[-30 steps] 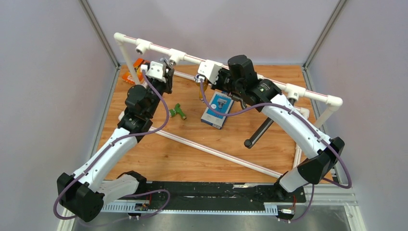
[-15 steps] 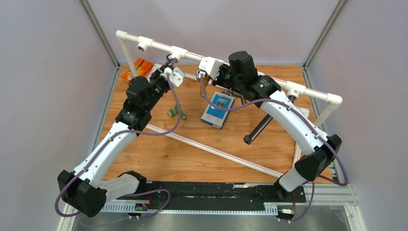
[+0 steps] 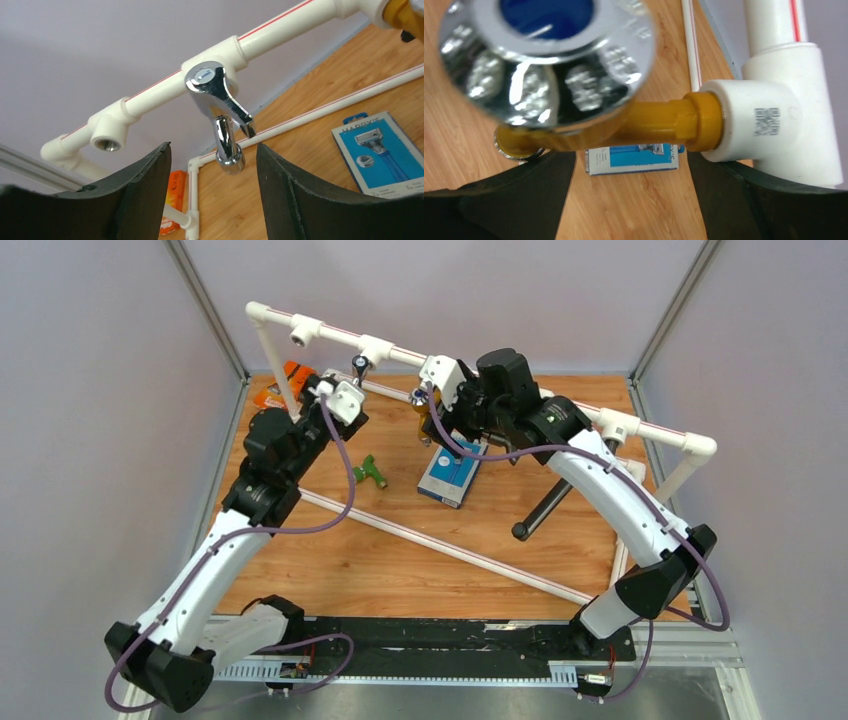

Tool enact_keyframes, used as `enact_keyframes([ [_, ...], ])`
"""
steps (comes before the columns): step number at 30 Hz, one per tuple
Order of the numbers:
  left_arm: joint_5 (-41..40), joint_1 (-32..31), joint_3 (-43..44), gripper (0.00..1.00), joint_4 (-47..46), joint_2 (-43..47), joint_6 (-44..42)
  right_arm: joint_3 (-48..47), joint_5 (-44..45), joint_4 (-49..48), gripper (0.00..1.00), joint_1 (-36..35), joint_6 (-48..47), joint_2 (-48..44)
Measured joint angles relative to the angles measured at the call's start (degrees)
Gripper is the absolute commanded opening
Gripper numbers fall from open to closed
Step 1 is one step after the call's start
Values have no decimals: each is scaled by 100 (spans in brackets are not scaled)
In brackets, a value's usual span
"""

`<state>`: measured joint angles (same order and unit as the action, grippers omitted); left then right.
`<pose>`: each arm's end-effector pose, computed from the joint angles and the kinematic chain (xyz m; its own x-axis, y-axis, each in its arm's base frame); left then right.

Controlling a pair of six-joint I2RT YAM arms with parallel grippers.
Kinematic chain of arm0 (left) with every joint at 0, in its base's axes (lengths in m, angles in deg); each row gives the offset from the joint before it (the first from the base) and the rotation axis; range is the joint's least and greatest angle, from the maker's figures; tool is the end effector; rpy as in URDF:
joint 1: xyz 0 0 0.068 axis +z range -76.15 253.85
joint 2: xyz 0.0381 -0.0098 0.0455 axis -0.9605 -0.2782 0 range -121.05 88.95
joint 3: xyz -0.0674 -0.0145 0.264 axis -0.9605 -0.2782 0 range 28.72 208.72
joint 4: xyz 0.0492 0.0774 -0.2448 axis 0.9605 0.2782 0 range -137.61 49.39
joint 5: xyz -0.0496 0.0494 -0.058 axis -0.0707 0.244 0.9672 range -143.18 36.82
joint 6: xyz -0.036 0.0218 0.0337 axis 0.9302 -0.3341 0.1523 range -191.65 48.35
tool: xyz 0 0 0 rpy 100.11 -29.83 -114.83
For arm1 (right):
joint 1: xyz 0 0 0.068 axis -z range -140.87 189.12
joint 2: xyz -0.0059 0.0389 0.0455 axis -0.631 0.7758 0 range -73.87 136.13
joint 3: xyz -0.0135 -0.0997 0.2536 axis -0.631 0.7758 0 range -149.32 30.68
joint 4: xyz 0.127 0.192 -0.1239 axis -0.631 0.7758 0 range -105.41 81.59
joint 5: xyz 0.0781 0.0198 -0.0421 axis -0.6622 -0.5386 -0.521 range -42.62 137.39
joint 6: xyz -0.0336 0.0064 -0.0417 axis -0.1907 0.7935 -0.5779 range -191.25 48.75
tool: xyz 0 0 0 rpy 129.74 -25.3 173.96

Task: Install the water faucets

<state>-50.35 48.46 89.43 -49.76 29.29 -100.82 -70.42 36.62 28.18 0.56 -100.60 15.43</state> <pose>0.2160 -0.1044 0.4120 0.2744 0.4085 -0.8705 0.3882 0.7812 0.4890 0.2592 0.2151 0.4288 0.0020 -0.6143 -0.7891 -0.8438 0.4224 -0.3309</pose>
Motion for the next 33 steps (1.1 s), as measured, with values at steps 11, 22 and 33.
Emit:
enact_keyframes([
  [11, -647, 0, -341, 71, 457, 1700, 1279, 584, 468, 76, 100, 83, -564, -706],
  [22, -1574, 2, -1117, 71, 1060, 2693, 2221, 1165, 1377, -446, 100, 181, -1775, -1123],
  [33, -1644, 2, -1423, 69, 1480, 3134, 2765, -175, 138, 125, 88, 1126, -1818, -9],
])
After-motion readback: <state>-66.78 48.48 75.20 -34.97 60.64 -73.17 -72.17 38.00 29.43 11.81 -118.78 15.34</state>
